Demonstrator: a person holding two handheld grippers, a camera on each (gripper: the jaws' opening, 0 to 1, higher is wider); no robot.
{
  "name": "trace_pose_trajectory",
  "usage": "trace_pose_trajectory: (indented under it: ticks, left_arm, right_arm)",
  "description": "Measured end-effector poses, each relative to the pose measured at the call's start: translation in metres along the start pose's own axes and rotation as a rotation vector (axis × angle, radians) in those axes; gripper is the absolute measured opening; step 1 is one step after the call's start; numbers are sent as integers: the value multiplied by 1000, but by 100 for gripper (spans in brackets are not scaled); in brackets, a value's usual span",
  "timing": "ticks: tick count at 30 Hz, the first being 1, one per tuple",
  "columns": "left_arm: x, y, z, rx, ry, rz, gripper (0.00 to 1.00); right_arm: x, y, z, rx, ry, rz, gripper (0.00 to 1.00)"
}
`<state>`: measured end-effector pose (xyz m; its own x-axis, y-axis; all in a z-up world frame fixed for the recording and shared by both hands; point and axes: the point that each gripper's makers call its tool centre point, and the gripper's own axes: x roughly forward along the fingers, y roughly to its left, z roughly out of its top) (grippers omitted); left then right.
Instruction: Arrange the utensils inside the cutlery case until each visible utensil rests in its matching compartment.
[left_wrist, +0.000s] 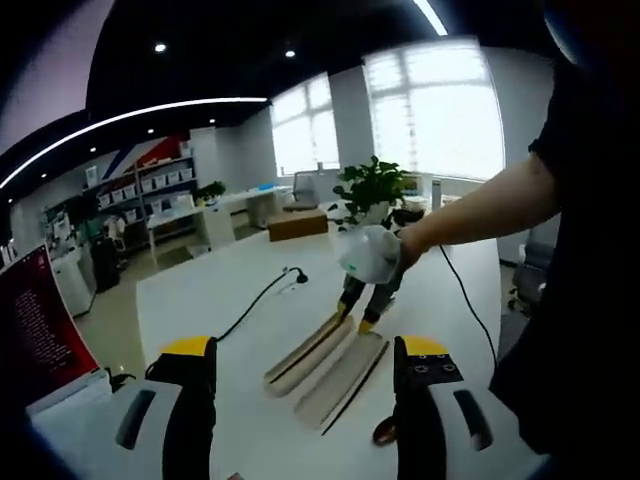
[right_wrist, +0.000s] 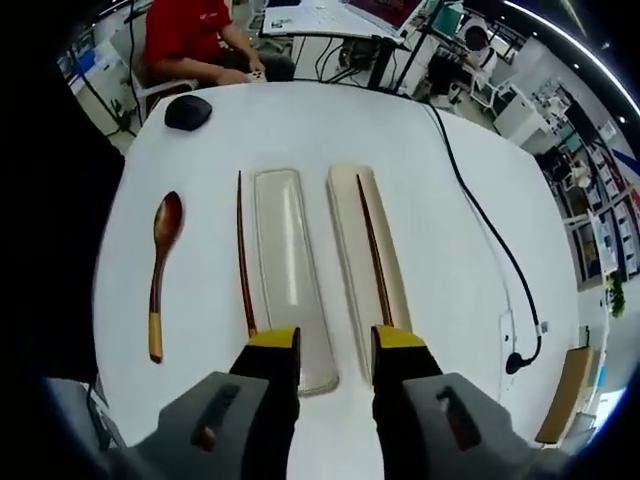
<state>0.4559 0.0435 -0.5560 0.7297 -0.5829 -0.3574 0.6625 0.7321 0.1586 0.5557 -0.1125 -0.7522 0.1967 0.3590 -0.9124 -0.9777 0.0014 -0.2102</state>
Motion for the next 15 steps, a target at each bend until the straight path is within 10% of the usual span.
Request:
trace_pose_trajectory:
  ticks: [5,15]
  left_arm:
    - [0,-4,7,-4,-24,-7,74]
    - [7,-13,13,24,-25,-23,74]
  right_arm:
    - [-3,0,2,-25,0,-13,18]
    - [-2,7,0,-12,-1,-14,39]
